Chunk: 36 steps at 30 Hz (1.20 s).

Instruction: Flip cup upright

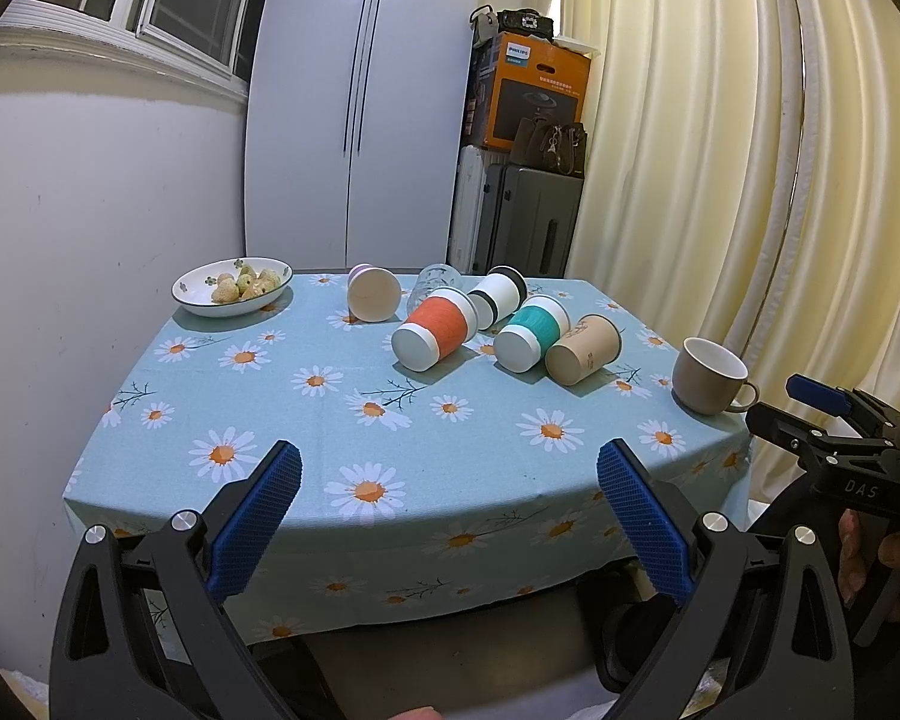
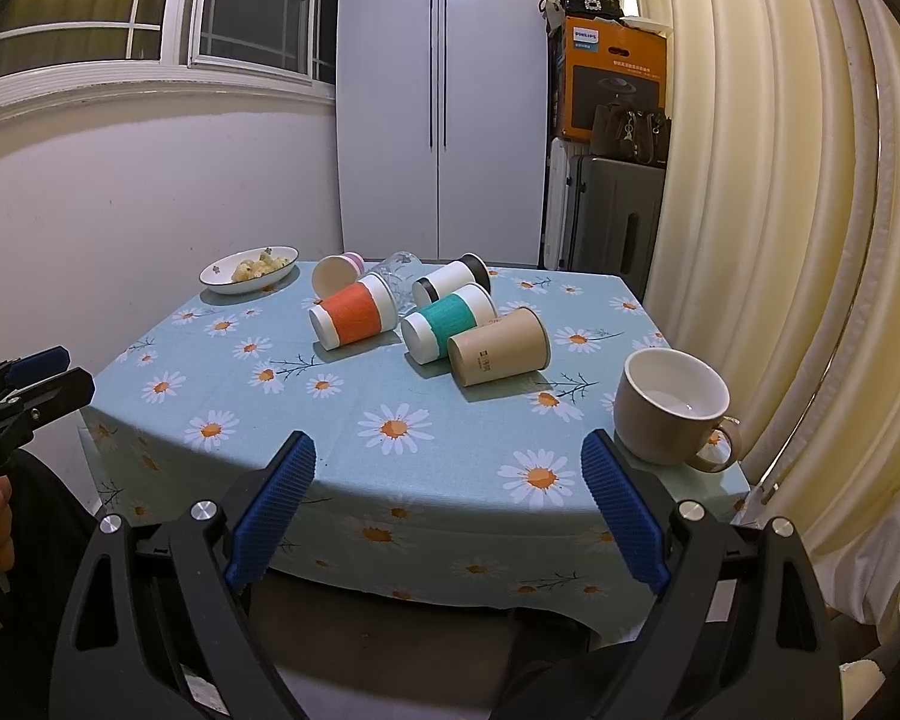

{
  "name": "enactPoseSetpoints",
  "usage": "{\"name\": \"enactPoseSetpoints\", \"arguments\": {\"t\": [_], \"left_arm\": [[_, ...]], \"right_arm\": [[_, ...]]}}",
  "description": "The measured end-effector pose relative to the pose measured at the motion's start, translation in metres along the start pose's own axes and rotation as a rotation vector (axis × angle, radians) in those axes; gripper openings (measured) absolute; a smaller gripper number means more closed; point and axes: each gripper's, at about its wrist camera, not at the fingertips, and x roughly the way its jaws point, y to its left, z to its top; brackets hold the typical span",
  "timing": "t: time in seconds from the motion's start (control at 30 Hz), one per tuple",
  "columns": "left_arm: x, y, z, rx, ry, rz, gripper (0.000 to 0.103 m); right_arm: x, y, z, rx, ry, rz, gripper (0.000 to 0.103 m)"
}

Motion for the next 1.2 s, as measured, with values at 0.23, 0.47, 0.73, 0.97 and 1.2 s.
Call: {"name": "enactPoseSetpoints", "arguments": {"t": [0.23, 0.47, 0.73, 0.97, 1.2], "left_arm": [[0.0, 0.0, 0.0, 0.0, 0.001, 0.0, 0.096], [0.0, -0.003, -0.001, 0.005, 0.003, -0.003, 0.096], [0.009, 0.003, 0.012, -0.022, 0.057, -0.058, 0.096], [0.058, 0.01, 0.057, 0.059, 0.133, -0.127, 0.096], [0.125, 0.007, 0.087, 0.199, 0.237, -0.153, 0.096]], "right_arm": [[0.0, 0.001, 0.001, -0.005, 0.003, 0.002, 0.089], [0.001, 0.001, 0.001, 0.003, 0.011, 0.009, 0.089], [0.019, -0.009, 0.01, 0.069, 0.107, 0.084, 0.089], [0.06, -0.02, 0.042, 0.18, 0.215, 0.209, 0.089], [0.106, -0.027, 0.075, 0.244, 0.292, 0.298, 0.089]]}}
